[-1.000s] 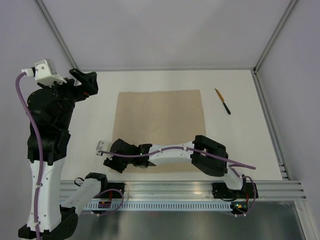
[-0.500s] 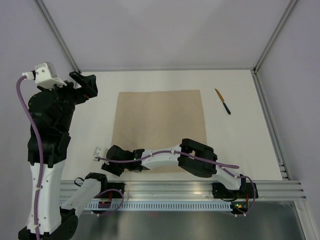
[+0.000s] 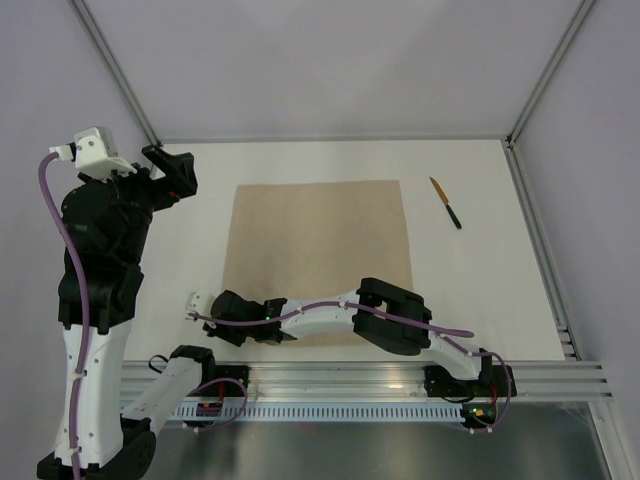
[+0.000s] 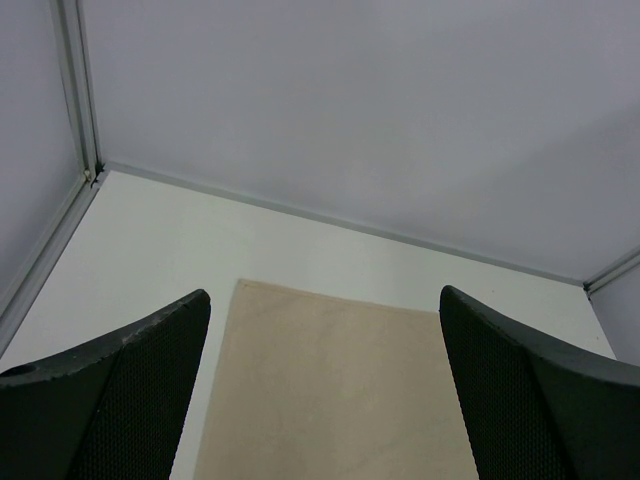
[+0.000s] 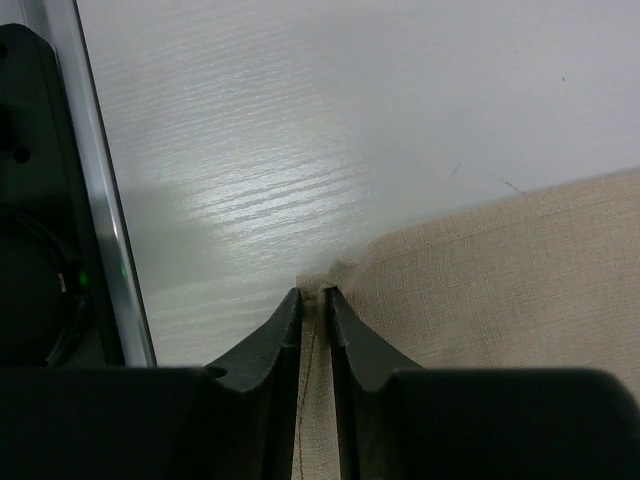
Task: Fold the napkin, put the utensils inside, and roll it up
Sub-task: Fold the napkin
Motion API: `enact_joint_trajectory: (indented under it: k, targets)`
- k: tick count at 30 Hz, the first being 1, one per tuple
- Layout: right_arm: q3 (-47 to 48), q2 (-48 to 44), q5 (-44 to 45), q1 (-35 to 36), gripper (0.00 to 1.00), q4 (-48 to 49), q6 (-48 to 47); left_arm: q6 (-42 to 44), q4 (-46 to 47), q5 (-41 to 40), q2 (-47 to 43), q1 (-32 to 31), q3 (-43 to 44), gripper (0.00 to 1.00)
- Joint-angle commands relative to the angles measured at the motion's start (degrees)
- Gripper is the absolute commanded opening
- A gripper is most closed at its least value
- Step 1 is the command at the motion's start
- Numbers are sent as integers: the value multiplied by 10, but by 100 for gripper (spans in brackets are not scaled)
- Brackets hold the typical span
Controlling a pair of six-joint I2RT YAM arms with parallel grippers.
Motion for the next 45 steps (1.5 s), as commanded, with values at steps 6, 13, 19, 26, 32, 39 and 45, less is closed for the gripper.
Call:
enact_joint_trajectory:
  k: [6, 13, 19, 26, 32, 39, 45]
  targets:
    - [8, -22, 29, -1, 10, -3, -23, -4, 1, -12, -9, 2, -3, 100]
    - [11, -68, 33, -18, 4, -16, -19, -3, 1, -12, -10, 2, -5, 100]
    - [5, -102, 21, -44, 1, -29, -9, -2, 3, -11, -10, 3, -8, 100]
    - [-24, -141, 20, -87, 1, -25, -9, -5, 8, -9, -10, 2, -20, 100]
    - [-74, -180, 27, -139, 1, -17, -20, -9, 21, -3, -9, 3, -34, 100]
    - [-132, -219, 31, -215, 0, -4, -36, -16, 34, 11, -2, 3, -49, 100]
    - [-180, -241, 37, -280, 0, 5, -59, -16, 42, 16, 1, 2, -57, 100]
